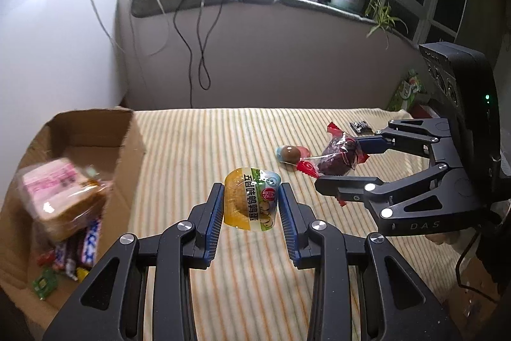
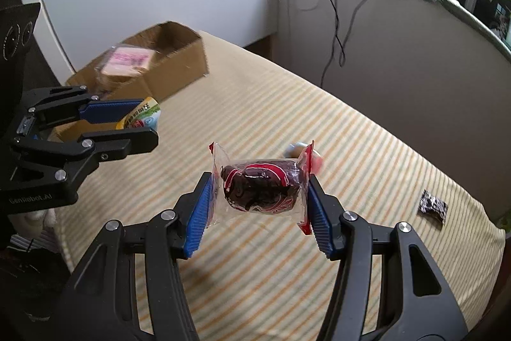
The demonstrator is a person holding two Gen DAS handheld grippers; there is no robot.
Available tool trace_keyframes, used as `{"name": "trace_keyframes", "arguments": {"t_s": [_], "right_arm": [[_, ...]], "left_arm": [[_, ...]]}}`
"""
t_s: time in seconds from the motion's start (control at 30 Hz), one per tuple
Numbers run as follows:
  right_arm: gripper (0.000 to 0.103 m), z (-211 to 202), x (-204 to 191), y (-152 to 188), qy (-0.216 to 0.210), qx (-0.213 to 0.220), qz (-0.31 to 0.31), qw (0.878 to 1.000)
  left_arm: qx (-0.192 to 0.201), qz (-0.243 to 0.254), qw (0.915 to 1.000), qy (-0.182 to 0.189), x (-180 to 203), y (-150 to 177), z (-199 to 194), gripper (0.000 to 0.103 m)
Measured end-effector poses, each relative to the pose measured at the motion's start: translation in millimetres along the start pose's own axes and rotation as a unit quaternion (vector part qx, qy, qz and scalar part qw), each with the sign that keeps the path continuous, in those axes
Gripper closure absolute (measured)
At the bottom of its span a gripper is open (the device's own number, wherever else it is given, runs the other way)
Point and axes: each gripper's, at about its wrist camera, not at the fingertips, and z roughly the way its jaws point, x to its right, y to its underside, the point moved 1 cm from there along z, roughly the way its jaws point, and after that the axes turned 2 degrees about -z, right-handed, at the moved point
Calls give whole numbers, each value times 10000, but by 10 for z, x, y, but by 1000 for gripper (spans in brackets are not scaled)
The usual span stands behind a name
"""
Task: Organize snacks
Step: 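Lift the jelly cup and chocolate bag and carry both toward the box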
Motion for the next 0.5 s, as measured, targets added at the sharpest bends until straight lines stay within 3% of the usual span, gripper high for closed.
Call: {"name": "trace_keyframes", "arguments": {"t_s": [0.5], "right_arm": [[44, 41, -746, -448, -403, 254, -515, 9975]], "left_arm": [[369, -448, 9971, -483, -593, 187, -529, 70]]}}
